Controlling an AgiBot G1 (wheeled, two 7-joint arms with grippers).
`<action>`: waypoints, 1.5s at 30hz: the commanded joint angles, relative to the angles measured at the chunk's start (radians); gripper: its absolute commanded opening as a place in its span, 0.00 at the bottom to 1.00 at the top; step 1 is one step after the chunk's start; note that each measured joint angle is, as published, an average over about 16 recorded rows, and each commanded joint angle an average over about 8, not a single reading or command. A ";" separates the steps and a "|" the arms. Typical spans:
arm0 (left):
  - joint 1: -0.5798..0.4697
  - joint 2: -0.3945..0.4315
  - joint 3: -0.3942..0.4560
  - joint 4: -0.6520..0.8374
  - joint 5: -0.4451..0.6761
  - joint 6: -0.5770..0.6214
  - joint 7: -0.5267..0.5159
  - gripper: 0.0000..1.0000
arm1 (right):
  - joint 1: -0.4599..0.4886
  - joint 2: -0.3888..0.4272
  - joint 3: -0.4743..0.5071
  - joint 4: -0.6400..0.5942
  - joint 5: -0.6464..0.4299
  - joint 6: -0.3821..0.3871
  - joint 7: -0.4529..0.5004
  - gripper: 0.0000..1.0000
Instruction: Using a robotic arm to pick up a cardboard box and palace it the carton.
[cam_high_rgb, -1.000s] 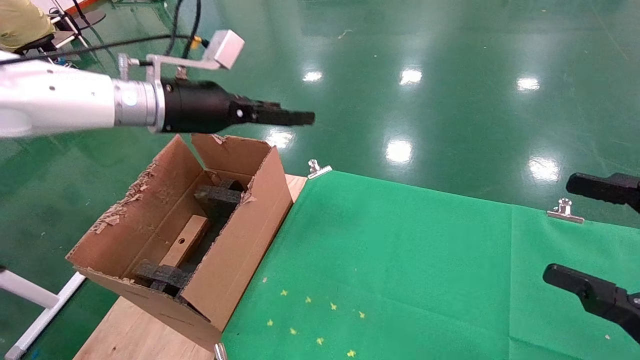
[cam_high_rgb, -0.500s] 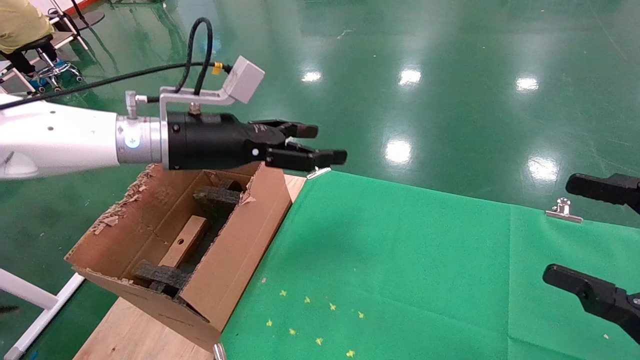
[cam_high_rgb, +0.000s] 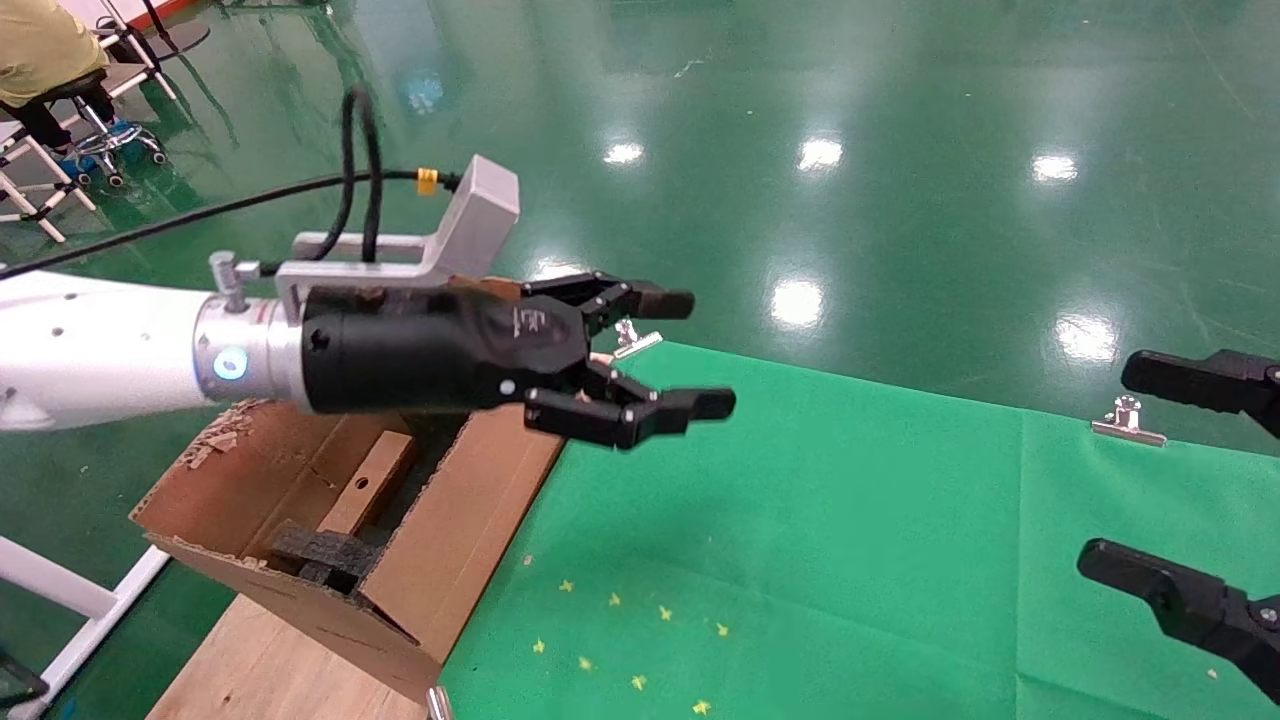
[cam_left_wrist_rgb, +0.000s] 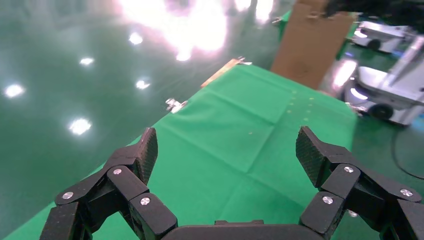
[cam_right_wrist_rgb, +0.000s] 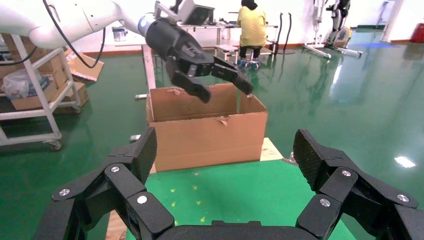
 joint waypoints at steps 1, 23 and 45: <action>0.027 -0.004 -0.023 -0.020 -0.022 0.015 0.027 1.00 | 0.001 -0.002 0.002 0.003 -0.003 -0.003 0.002 1.00; 0.245 -0.037 -0.209 -0.183 -0.199 0.136 0.242 1.00 | 0.012 -0.025 0.029 0.035 -0.037 -0.039 0.024 1.00; 0.244 -0.038 -0.207 -0.183 -0.200 0.135 0.243 1.00 | 0.022 -0.047 0.054 0.065 -0.070 -0.073 0.045 1.00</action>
